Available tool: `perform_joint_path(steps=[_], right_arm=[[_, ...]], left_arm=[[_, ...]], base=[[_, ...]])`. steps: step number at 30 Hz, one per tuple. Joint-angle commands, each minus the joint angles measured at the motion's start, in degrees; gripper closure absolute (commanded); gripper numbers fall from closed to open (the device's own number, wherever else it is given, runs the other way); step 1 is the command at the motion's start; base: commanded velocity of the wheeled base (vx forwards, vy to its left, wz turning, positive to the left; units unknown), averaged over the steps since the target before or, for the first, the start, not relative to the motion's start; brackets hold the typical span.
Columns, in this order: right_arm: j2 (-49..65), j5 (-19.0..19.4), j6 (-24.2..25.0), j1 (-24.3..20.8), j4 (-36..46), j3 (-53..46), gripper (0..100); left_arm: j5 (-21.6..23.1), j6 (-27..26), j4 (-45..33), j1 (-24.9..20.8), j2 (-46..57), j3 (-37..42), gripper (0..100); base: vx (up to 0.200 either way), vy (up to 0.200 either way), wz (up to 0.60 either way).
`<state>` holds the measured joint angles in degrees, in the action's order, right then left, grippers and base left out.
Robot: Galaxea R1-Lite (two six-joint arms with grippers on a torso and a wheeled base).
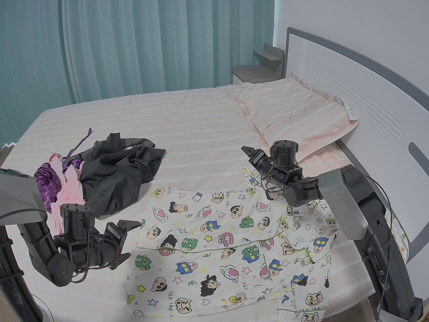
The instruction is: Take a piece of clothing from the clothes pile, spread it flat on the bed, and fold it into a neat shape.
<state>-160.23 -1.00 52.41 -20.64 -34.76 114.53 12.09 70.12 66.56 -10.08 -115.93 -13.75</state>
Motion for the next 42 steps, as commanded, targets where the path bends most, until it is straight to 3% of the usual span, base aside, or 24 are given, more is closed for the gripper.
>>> perform_joint_path(steps=[1,10,14,23,25,33,42], right_arm=[[0.8,-0.1,-0.8,2.5,0.9,0.1,0],[3.9,-0.1,-5.1,5.4,1.0,-9.9,0],[5.5,-0.1,-9.2,8.4,1.1,-15.1,0],[4.7,0.9,-20.2,14.5,2.9,-15.7,0],[4.6,0.9,-20.3,14.5,2.9,-15.7,0],[0.7,4.8,-29.6,14.0,2.9,-14.2,0],[-0.3,7.2,-29.9,13.2,3.3,-13.0,0]], left_arm=[[0.0,0.0,0.1,0.0,0.0,0.0,0],[0.0,0.0,0.1,0.0,0.0,0.0,0],[0.0,0.0,0.1,0.0,0.0,0.1,0],[0.0,-0.2,0.1,0.0,0.0,0.1,0],[0.0,-0.2,0.1,0.0,0.0,0.1,0],[0.0,-0.2,0.1,0.0,0.1,0.1,0],[0.0,-0.1,0.1,0.0,0.1,0.1,0]], base=[[0.000,0.000,0.00],[0.000,0.000,0.00],[0.000,0.000,0.00],[0.000,0.000,0.00],[0.000,0.000,0.00],[0.000,0.000,0.00],[0.000,0.000,0.00]])
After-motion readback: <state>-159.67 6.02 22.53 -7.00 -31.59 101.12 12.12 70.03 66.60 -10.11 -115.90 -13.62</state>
